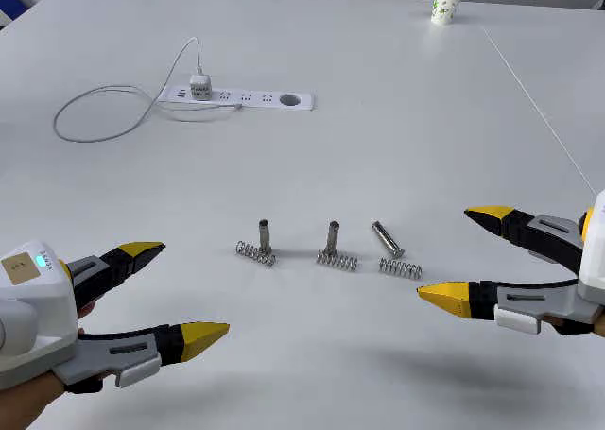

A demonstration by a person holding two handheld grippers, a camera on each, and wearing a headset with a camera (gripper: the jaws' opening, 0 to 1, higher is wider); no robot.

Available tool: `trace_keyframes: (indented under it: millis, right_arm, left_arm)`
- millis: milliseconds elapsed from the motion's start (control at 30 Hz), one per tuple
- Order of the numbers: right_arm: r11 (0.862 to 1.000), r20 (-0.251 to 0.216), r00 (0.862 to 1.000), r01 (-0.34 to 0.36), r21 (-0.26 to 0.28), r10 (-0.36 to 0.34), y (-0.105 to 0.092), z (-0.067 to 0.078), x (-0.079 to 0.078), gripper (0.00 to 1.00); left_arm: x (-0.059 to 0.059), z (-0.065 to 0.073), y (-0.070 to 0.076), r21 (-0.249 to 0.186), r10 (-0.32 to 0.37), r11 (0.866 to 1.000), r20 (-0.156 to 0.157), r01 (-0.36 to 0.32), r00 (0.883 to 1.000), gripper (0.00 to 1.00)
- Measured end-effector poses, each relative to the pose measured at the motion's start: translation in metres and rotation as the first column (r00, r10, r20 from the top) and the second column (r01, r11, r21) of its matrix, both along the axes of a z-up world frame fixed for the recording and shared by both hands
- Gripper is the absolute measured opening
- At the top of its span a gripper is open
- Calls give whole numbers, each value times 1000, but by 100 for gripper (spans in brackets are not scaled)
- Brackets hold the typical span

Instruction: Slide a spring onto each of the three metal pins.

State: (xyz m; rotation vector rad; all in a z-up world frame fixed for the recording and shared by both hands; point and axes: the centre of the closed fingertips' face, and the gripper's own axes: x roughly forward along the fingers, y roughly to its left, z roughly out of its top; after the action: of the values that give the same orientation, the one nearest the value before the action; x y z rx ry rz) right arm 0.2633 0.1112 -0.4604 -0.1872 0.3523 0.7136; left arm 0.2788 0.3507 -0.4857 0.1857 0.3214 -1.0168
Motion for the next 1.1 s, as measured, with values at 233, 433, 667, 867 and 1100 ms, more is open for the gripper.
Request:
trace_keyframes:
  millis: [233,433,667,867,1100]
  right_arm:
    - [1000,-10,1000,11,0,-11,-1,0,3,73]
    - [1000,-22,999,29,-10,-29,-4,-1,10,72]
    - [999,-29,999,42,-20,-42,-4,0,20,68]
    - [998,-42,998,55,-23,-56,-4,-2,28,66]
    - [996,-70,994,86,-37,-88,-4,-5,41,60]
  left_arm:
    - [-1,1,-1,-2,0,1000,0,0,1000,77]
    - [-1,1,-1,-1,1,1000,2,-1,1000,77]
    - [0,2,-1,-2,-2,1000,3,2,1000,77]
    - [0,2,-3,-2,-5,1000,4,5,1000,76]
    - [1,2,-3,1,-10,1000,6,10,1000,76]
